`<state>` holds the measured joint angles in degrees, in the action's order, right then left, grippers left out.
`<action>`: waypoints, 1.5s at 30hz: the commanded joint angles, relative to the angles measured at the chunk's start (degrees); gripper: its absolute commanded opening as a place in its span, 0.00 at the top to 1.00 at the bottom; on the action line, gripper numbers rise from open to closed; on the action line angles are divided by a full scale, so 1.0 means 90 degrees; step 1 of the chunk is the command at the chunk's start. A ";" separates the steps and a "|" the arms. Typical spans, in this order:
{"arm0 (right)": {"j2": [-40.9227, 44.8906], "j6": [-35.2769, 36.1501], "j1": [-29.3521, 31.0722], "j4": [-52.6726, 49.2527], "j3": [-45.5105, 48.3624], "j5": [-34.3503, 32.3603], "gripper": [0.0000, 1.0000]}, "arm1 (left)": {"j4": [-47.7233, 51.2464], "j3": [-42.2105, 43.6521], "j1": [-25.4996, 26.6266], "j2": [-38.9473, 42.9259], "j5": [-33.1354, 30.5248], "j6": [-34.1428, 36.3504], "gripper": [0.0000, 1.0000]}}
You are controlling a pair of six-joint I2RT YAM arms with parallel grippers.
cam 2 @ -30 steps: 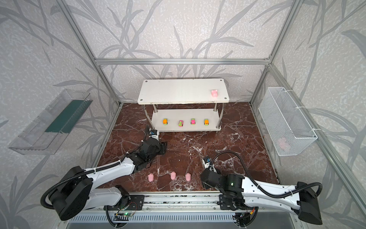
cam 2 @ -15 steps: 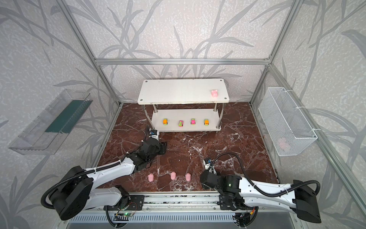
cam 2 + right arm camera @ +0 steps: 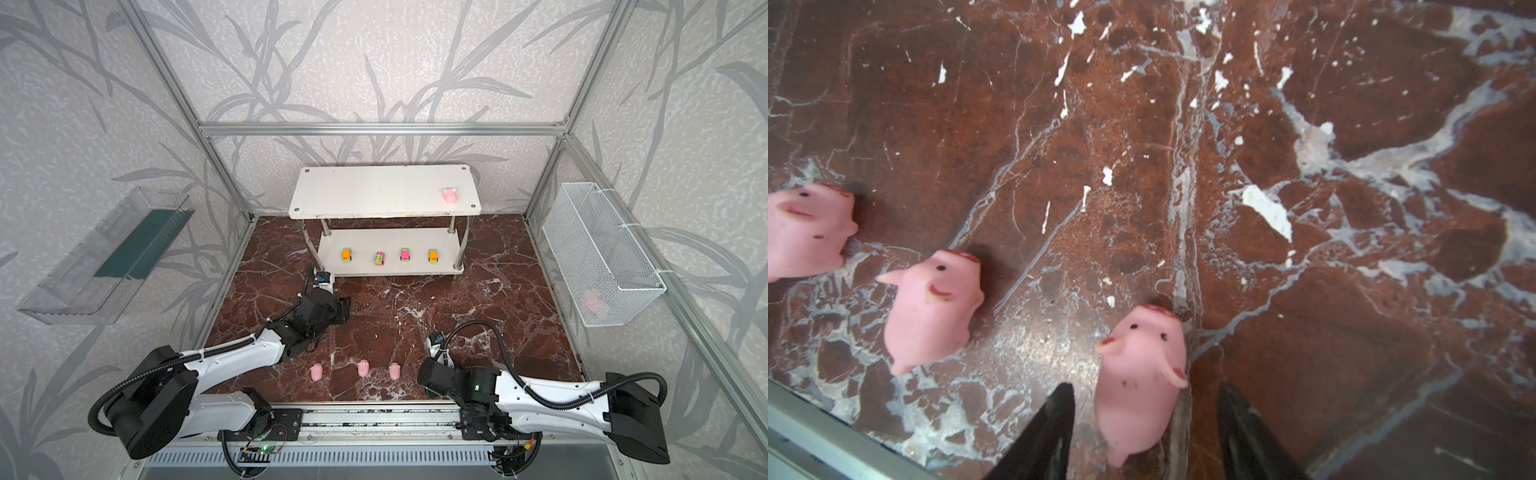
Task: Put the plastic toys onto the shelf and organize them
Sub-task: 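Lower and close the right gripper on the next pink pig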
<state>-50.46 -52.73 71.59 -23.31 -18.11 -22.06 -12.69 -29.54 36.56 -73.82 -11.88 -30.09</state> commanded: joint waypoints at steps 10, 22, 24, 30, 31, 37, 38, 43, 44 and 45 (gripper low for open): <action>-0.0614 0.0000 0.0035 0.0233 -0.0093 -0.0079 0.49 | -0.0111 -0.0080 -0.0057 0.0008 -0.0011 -0.0090 0.47; -0.0756 0.0257 -0.0233 0.0590 -0.0030 0.0105 0.52 | -0.0084 -0.0078 -0.0052 0.0073 -0.0034 -0.0076 0.47; -0.0860 0.0285 -0.0304 0.0655 -0.0041 0.0179 0.52 | -0.0082 -0.0068 -0.0057 0.0079 -0.0029 -0.0077 0.47; -0.0899 0.0298 -0.0404 0.0678 -0.0027 0.0235 0.58 | -0.0106 -0.0034 -0.0066 0.0059 -0.0038 -0.0112 0.47; -0.0879 0.0291 -0.0411 0.0663 -0.0027 0.0234 0.60 | -0.0113 -0.0030 -0.0063 0.0050 -0.0038 -0.0117 0.47; -0.0614 0.0248 -0.0416 0.0424 -0.0053 0.0167 0.65 | -0.0116 -0.0009 -0.0068 0.0049 -0.0039 -0.0124 0.47; -0.0546 0.0228 -0.0414 0.0394 -0.0049 0.0153 0.65 | -0.0114 -0.0012 -0.0067 0.0050 -0.0038 -0.0116 0.47; -0.0260 0.0287 -0.0414 -0.0047 -0.0249 0.0038 0.66 | -0.0117 0.0003 -0.0075 0.0070 -0.0035 -0.0122 0.47; -0.0173 0.0378 -0.0410 -0.0264 -0.0409 -0.0017 0.66 | -0.0114 0.0008 -0.0077 0.0073 -0.0034 -0.0111 0.47; -0.0103 0.0478 -0.0409 -0.0454 -0.0567 -0.0104 0.66 | -0.0114 0.0005 -0.0080 0.0073 -0.0033 -0.0114 0.47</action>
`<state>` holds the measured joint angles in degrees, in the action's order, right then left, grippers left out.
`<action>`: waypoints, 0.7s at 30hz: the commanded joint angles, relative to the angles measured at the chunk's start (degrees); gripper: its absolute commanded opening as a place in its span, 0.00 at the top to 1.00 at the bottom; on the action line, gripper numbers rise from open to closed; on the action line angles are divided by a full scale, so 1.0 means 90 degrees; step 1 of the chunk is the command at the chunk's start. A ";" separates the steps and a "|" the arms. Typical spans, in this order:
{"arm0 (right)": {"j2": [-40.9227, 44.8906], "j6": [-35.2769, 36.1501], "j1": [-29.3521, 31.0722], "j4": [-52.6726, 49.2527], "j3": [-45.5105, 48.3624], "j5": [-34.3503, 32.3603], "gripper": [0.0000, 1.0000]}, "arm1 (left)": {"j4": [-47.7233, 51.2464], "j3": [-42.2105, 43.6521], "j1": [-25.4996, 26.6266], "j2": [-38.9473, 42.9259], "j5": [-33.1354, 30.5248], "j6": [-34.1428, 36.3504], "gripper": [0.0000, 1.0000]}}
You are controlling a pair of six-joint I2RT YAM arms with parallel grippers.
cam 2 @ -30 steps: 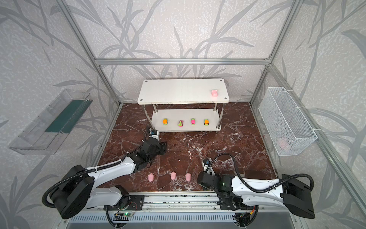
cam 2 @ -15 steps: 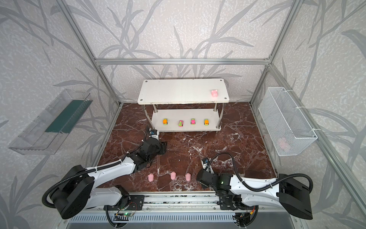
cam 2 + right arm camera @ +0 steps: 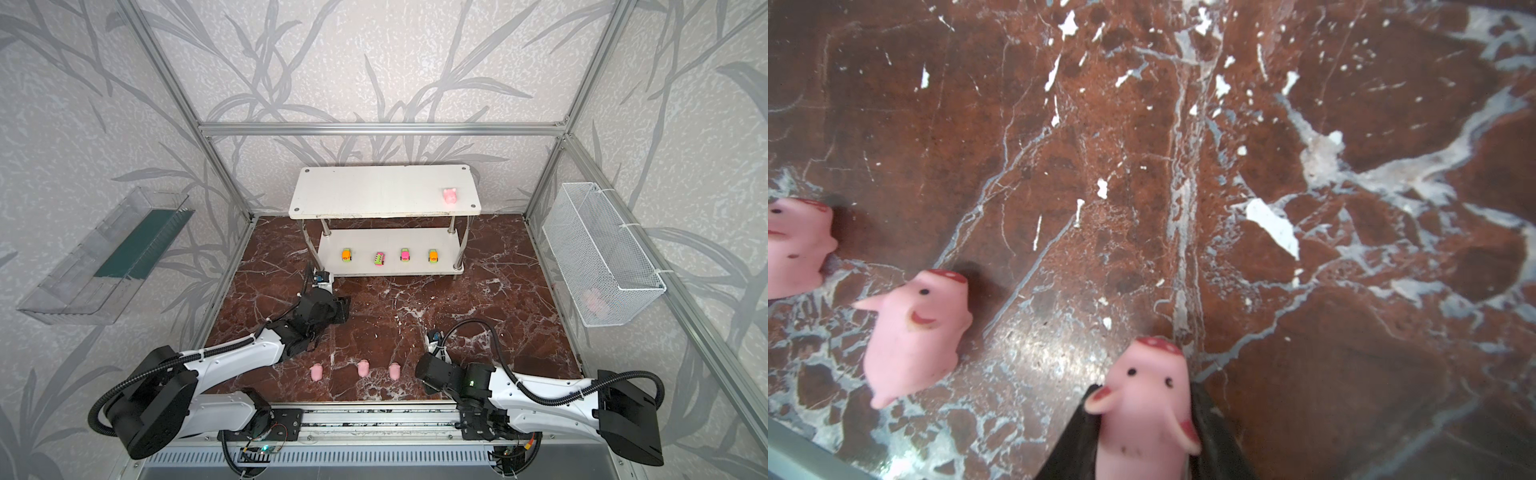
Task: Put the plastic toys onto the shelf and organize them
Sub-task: 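Lower and close the right gripper on the next pink pig, then lift the pink pig with the right gripper up over the top shelf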
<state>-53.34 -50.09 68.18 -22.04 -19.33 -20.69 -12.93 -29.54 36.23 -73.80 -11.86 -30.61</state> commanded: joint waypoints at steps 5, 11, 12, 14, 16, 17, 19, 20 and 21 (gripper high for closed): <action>0.0497 0.1223 -0.0186 -0.1695 -0.1910 -0.0734 0.66 | -0.0065 0.0043 -0.0070 0.0099 -0.0034 -0.0050 0.47; -0.0068 0.2774 -0.1291 -0.2164 -0.4084 -0.0337 0.66 | -0.0116 0.0060 -0.0109 0.0039 0.0045 -0.0073 0.47; -0.0263 0.2959 -0.1473 -0.2228 -0.4434 -0.0213 0.66 | -0.0117 0.0057 -0.0112 0.0024 0.0056 -0.0075 0.47; -0.0775 0.3380 -0.1935 -0.2325 -0.5218 0.0263 0.66 | -0.0093 0.0027 -0.0129 -0.0036 0.0086 -0.0102 0.47; -0.1221 0.3679 -0.2292 -0.2357 -0.5938 0.0615 0.65 | -0.0041 -0.0022 -0.0136 -0.0088 0.0138 -0.0094 0.47; -0.1403 0.3840 -0.2422 -0.2327 -0.6281 0.0702 0.65 | -0.0021 -0.0037 -0.0131 -0.0118 0.0148 -0.0081 0.47; -0.1750 0.4081 -0.2669 -0.2289 -0.6873 0.0859 0.65 | -0.0019 -0.0039 -0.0148 -0.0130 0.0178 -0.0088 0.47; -0.1908 0.4194 -0.2804 -0.2297 -0.7146 0.0989 0.65 | -0.0022 -0.0039 -0.0148 -0.0144 0.0202 -0.0102 0.47; -0.2101 0.4262 -0.2944 -0.2313 -0.7465 0.1111 0.66 | -0.0028 -0.0041 -0.0146 -0.0145 0.0248 -0.0099 0.47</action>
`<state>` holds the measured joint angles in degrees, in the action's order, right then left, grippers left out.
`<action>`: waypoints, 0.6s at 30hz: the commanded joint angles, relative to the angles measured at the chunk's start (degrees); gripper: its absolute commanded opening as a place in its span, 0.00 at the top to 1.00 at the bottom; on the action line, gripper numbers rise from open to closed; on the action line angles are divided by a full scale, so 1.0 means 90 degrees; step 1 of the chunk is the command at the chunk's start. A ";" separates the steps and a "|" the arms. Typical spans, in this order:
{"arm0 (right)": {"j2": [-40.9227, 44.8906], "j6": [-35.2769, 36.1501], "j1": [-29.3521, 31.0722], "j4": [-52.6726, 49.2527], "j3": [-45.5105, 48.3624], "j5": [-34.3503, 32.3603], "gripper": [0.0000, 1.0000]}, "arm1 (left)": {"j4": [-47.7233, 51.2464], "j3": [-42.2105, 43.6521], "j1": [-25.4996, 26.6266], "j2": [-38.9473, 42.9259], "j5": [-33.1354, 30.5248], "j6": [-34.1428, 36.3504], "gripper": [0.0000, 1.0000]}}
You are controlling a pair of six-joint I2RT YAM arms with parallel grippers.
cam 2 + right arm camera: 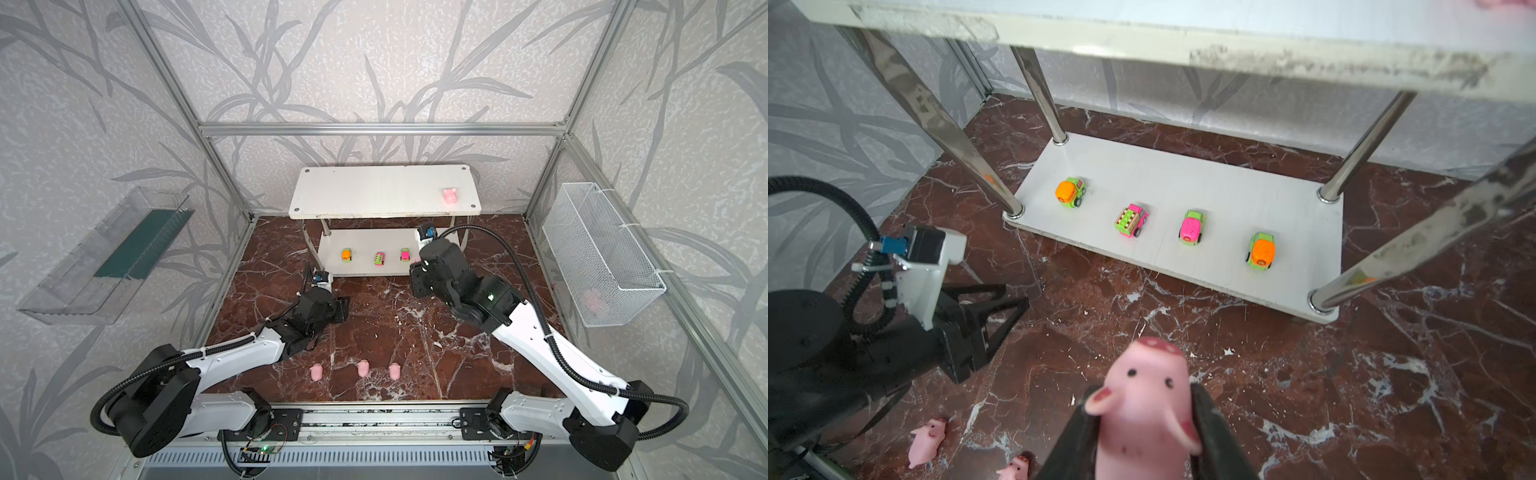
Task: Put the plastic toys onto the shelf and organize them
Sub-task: 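Lift the pink pig with the right gripper up over the top shelf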
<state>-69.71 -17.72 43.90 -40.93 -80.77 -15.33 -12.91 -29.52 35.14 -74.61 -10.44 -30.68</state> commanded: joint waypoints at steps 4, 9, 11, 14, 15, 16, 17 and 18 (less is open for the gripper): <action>-0.0898 0.0983 -0.0656 -0.0569 -0.1741 0.0865 0.66 | -0.0016 -0.0053 -0.0026 -0.0097 0.0272 -0.0058 0.47; -0.1430 0.1243 -0.1019 -0.0760 -0.2683 0.1150 0.66 | -0.0050 -0.0070 -0.0020 -0.0215 0.0397 -0.0014 0.47; -0.1640 0.1278 -0.1180 -0.0797 -0.2956 0.1293 0.66 | -0.0067 -0.0098 -0.0027 -0.0273 0.0461 0.0000 0.47; -0.1969 0.1322 -0.1364 -0.0842 -0.3331 0.1428 0.66 | -0.0083 -0.0170 -0.0027 -0.0401 0.0586 0.0020 0.47; -0.2063 0.1337 -0.1430 -0.0851 -0.3446 0.1484 0.67 | -0.0068 -0.0191 -0.0027 -0.0433 0.0645 0.0029 0.47; -0.2143 0.1353 -0.1482 -0.0861 -0.3546 0.1498 0.66 | -0.0069 -0.0213 -0.0027 -0.0475 0.0687 0.0039 0.47; -0.2224 0.1362 -0.1544 -0.0890 -0.3656 0.1507 0.67 | -0.0075 -0.0236 -0.0027 -0.0507 0.0727 0.0044 0.47; -0.2298 0.1366 -0.1613 -0.0897 -0.3737 0.1540 0.67 | -0.0081 -0.0250 -0.0027 -0.0541 0.0763 0.0054 0.47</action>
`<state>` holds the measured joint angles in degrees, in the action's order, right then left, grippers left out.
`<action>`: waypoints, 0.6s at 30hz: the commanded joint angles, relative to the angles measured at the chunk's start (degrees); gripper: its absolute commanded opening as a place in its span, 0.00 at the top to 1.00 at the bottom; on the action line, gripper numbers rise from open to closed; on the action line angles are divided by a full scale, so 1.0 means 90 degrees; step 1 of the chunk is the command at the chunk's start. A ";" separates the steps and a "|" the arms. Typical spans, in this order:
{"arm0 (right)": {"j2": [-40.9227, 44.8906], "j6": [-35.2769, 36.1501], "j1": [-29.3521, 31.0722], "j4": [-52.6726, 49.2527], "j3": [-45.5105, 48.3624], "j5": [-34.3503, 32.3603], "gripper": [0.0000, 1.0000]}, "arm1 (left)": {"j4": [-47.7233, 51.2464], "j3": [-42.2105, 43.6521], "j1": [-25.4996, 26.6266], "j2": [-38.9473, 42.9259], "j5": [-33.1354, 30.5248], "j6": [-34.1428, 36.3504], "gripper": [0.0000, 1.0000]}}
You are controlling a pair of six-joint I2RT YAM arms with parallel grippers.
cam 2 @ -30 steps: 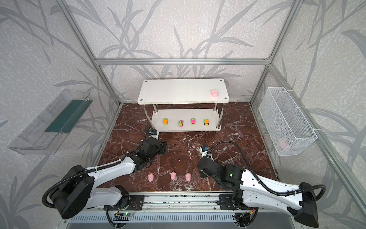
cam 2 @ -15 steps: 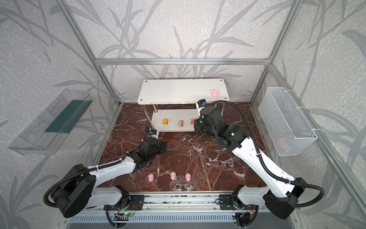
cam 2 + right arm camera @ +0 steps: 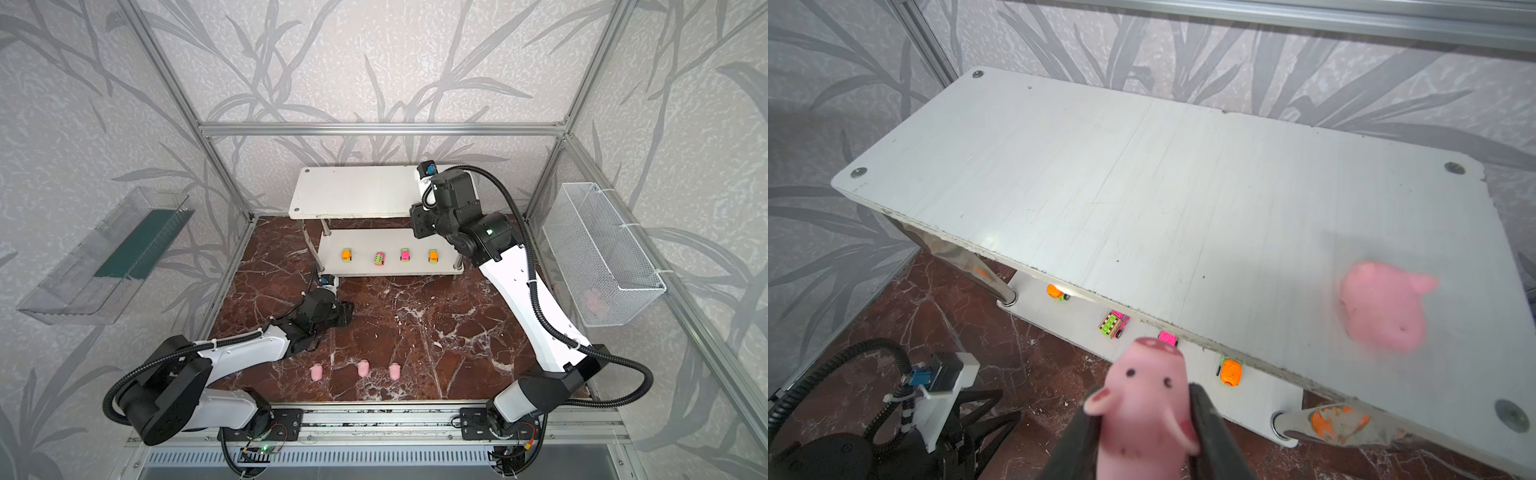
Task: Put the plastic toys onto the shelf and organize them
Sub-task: 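Lift the pink pig with the right gripper up over the top shelf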
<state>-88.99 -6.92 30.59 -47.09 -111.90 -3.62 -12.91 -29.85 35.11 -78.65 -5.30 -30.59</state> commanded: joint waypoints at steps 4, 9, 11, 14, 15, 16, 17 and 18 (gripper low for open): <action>-0.0509 0.0207 -0.0321 -0.0298 -0.0684 0.0324 0.68 | -0.0127 -0.0229 -0.0024 -0.0192 0.0264 0.0016 0.47; -0.0940 0.0285 -0.0391 -0.0461 -0.1235 0.0258 0.68 | -0.0167 -0.0261 -0.0022 -0.0290 0.0314 0.0016 0.47; -0.1207 0.0331 -0.0403 -0.0539 -0.1474 0.0237 0.68 | -0.0168 -0.0270 -0.0023 -0.0313 0.0334 0.0010 0.47; -0.1479 0.0394 -0.0411 -0.0693 -0.1831 0.0130 0.68 | -0.0168 -0.0273 -0.0029 -0.0333 0.0335 0.0020 0.47; -0.1576 0.0407 -0.0411 -0.0761 -0.1933 0.0113 0.68 | -0.0177 -0.0268 -0.0033 -0.0346 0.0335 0.0020 0.47; -0.1635 0.0417 -0.0419 -0.0811 -0.2007 0.0109 0.68 | -0.0177 -0.0268 -0.0034 -0.0360 0.0335 0.0022 0.47; -0.1691 0.0418 -0.0420 -0.0831 -0.2074 0.0109 0.68 | -0.0177 -0.0268 -0.0033 -0.0362 0.0344 0.0025 0.47; -0.1743 0.0427 -0.0430 -0.0827 -0.2103 0.0102 0.68 | -0.0186 -0.0268 -0.0034 -0.0370 0.0345 0.0011 0.47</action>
<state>-103.68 -4.36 27.03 -52.25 -128.84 -2.39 -13.78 -30.92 35.07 -81.30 -2.68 -30.59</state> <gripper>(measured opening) 0.318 0.529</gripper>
